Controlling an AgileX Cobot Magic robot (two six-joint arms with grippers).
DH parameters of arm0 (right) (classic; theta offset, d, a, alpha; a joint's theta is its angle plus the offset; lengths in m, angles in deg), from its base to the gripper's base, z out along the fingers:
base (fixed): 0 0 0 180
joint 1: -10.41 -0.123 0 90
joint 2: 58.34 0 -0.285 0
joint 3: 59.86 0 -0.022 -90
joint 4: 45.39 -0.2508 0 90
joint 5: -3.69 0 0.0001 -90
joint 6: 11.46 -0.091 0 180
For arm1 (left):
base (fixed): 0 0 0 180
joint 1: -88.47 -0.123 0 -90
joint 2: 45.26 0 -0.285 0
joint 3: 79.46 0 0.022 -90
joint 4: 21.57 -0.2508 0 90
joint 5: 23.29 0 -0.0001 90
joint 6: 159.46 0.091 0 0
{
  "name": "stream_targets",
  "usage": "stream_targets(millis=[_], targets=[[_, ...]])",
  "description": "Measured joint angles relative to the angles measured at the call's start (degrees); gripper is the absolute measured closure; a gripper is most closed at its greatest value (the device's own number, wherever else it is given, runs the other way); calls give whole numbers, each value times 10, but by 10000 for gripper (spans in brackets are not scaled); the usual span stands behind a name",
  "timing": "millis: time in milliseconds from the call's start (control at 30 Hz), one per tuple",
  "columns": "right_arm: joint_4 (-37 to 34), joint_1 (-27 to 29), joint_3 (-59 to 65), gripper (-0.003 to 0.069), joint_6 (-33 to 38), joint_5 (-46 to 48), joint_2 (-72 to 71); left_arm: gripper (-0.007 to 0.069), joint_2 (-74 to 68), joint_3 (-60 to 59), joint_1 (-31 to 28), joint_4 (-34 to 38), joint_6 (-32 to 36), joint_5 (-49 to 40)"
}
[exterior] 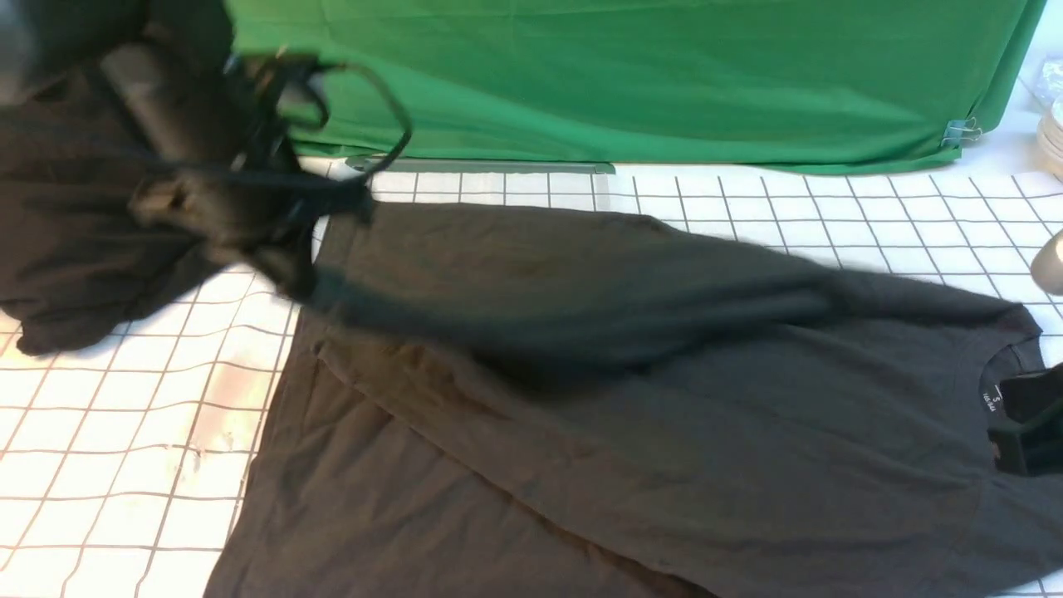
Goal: Fold a long-sleeved shirt over a white checkered tablecloth.
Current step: 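Fold the left side of the dark shirt inward over its body with the left gripper, then grasp the near edge of the shirt at its hem and shoulder corners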
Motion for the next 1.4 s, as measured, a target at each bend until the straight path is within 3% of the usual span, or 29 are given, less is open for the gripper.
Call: stream_targets(millis=[267, 367, 467, 633, 733, 867, 1100, 1167, 1233, 1400], targets=[[-8, 0, 0, 655, 1, 1, 0, 587, 26, -151, 0, 21, -9, 121], [-11, 0, 0, 655, 3, 1, 0, 550, 26, -177, 0, 19, -9, 150], [-12, 0, 0, 655, 8, 0, 1, 470, 26, -184, 0, 12, -9, 153], [-12, 0, -17, 655, 11, 26, 35, 214, 27, -184, 0, -7, 7, 96], [-12, 1, -49, 655, 15, 54, 67, 151, 34, -185, 0, -14, 8, 45], [-14, 1, -97, 655, 27, 85, 99, 180, 78, -220, 5, -18, 5, 4], [-44, 2, -108, 655, 45, 98, 116, 454, 213, -444, 79, 5, -62, 118], [-58, 2, -108, 655, 59, 98, 116, 478, 223, -485, 88, 5, -77, 152], [-68, 2, -108, 655, 66, 98, 116, 476, 226, -507, 89, 0, -95, 166], [-86, 2, -108, 655, 81, 98, 116, 347, 227, -529, 89, -21, -149, 180]])
